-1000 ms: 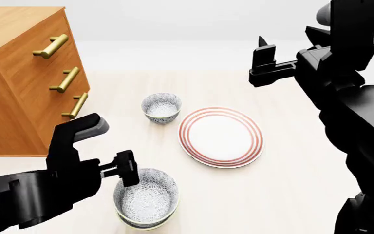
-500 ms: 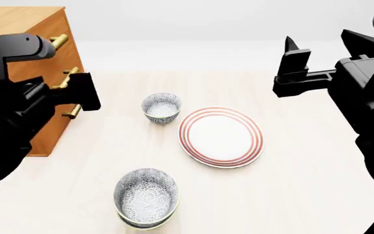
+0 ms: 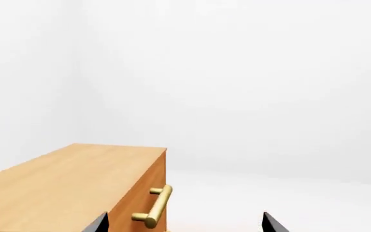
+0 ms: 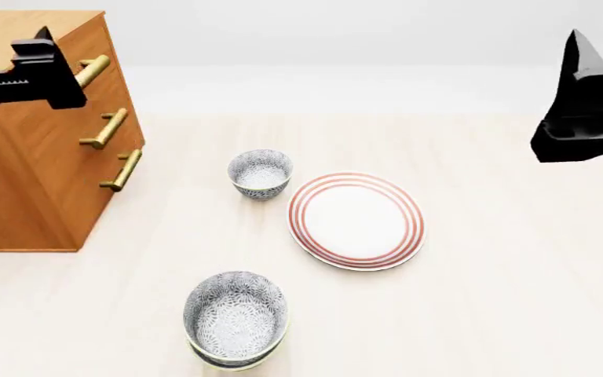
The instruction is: Stack the bowl in the middle on the bowl at the back.
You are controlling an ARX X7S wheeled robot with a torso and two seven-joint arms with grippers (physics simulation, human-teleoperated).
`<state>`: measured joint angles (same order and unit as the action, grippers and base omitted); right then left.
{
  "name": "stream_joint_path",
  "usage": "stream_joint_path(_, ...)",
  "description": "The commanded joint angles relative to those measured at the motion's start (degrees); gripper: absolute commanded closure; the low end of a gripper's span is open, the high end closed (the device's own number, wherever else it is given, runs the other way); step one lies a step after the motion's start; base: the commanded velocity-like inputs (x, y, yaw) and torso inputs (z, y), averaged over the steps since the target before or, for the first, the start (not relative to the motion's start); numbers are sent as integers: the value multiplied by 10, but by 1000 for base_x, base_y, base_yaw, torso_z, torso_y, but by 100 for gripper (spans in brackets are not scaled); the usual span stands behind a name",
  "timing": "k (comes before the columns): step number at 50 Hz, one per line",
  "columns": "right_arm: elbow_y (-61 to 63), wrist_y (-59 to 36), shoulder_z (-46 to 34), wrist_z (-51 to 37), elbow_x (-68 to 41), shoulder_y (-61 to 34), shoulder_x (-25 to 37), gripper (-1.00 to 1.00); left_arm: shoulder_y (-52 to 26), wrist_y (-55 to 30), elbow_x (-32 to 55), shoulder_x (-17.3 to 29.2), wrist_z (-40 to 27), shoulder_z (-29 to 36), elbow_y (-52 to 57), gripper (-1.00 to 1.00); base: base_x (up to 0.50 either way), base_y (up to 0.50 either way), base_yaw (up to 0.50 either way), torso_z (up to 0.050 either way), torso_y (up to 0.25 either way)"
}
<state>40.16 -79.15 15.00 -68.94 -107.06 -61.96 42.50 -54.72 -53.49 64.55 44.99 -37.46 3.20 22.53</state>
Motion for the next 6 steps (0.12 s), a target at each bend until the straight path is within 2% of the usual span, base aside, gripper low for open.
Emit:
stream_joint_path(1, 20, 43, 14, -68, -85, -1, 61, -100, 1, 8, 4, 28, -5, -31, 29, -100, 0, 0, 0, 0, 0)
stream_joint_path(6, 30, 57, 30, -78, -103, 13, 77, -100, 9, -4, 34, 39, -26, -55, 38, -100, 0, 0, 0, 0, 0)
